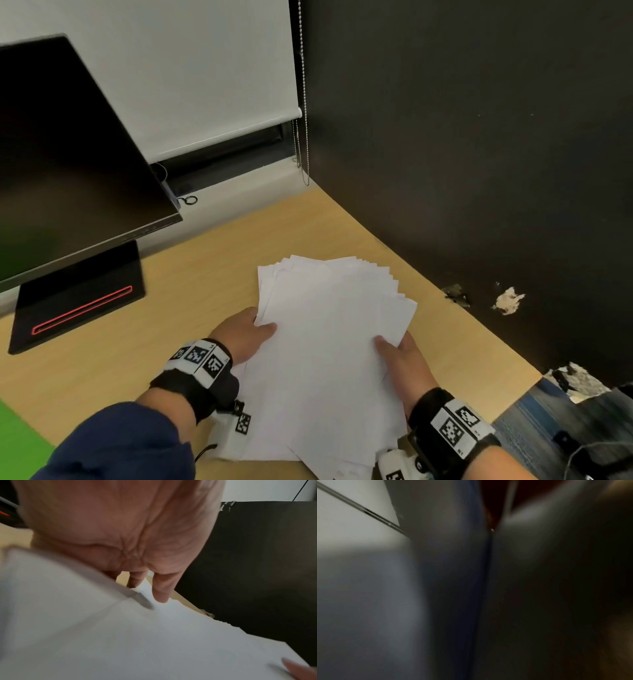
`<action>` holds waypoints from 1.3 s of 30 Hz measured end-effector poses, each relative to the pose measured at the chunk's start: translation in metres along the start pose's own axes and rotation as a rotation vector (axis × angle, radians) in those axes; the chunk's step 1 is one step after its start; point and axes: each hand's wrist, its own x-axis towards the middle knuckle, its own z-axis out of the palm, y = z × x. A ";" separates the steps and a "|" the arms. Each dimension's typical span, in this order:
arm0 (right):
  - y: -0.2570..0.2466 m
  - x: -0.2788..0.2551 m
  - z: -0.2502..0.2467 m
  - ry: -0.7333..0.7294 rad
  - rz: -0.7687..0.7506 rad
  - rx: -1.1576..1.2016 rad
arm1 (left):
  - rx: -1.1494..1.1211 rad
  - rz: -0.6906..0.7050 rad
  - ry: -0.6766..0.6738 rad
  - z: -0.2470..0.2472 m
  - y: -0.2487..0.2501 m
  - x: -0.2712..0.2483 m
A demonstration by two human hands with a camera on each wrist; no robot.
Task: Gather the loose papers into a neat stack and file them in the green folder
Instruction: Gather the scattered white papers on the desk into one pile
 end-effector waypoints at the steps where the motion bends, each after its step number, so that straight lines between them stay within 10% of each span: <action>1: 0.000 0.002 0.001 -0.012 -0.005 -0.025 | 0.014 0.011 -0.016 -0.001 0.002 -0.003; 9: 0.002 0.009 -0.008 -0.166 -0.061 -0.146 | -0.266 0.069 -0.005 -0.001 -0.006 0.002; 17: -0.008 -0.002 -0.007 -0.063 -0.088 -0.388 | -0.274 -0.198 0.027 -0.006 0.001 0.014; 39: -0.036 0.014 0.002 -0.067 -0.048 -0.512 | -0.229 0.047 0.110 0.017 0.016 0.009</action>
